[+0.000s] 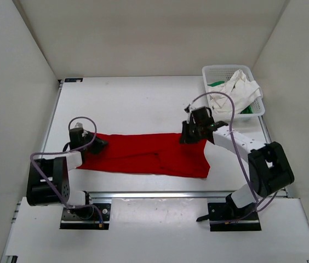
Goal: Fold and stack the t-shirts
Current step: Rotate the tshirt 90 degrees
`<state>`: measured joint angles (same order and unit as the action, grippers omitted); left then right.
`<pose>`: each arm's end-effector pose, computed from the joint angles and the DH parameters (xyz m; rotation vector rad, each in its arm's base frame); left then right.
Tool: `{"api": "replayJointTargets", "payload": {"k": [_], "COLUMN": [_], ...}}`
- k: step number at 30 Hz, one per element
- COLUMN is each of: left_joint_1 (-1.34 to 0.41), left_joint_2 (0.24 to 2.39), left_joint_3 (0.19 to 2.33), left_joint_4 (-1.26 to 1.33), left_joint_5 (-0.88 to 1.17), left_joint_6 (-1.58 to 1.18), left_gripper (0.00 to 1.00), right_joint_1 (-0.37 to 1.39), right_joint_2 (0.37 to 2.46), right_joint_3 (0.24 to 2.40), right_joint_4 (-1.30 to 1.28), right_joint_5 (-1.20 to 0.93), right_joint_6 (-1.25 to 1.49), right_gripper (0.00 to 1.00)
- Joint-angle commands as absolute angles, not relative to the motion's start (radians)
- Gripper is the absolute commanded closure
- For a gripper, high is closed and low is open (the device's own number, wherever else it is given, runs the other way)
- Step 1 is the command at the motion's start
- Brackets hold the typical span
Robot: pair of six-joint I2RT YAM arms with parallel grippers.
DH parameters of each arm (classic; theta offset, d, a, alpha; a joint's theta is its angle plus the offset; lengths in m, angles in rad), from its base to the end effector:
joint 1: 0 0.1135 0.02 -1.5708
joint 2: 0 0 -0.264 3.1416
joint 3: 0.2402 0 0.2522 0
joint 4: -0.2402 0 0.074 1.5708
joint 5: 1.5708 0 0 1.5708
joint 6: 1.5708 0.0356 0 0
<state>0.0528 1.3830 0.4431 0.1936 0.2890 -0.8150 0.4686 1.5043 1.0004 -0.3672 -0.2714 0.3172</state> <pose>0.2432 0.0027 0.1370 -0.8647 2.2271 -0.7099 0.2773 0.1511 0.2283 -0.3151 2.4980 0.6685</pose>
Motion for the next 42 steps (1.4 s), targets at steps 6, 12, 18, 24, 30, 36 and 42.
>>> {"api": "replayJointTargets", "payload": {"k": [6,12,18,24,30,36,42], "left_joint_1": [0.244,0.353,0.220,0.094,0.014,-0.146,-0.308], "left_joint_2": [1.463,1.468,1.270,1.114,1.046,0.974,0.994], "left_joint_3": [0.279,0.224,0.340,0.454,0.419,0.377,0.494], "left_joint_4": [0.486,0.593,0.410,0.233,0.124,0.041,-0.095], "left_joint_5": [0.445,0.456,0.352,0.294,0.318,0.296,0.270], "left_joint_6": [-1.035,-1.179,-1.064,-0.901,-0.779,-0.686,-0.563], "left_gripper": [0.79,0.80,0.74,0.68,0.65,0.63,0.59], "right_joint_1": [0.351,0.325,0.333,0.302,0.267,0.324,0.442], "right_joint_2": [1.595,1.736,1.978,2.470,2.672,2.416,2.280], "right_joint_3": [0.766,0.842,1.184,2.024,2.586,2.601,2.675], "right_joint_4": [-0.022,0.011,-0.112,-0.433,-0.559,-0.707,-0.991], "right_joint_5": [-0.298,-0.281,-0.320,-0.374,-0.525,-0.431,-0.309], "right_joint_6": [0.463,0.491,0.488,0.417,0.462,0.304,0.201], "right_gripper": [1.00,1.00,1.00,1.00,1.00,1.00,1.00]}}
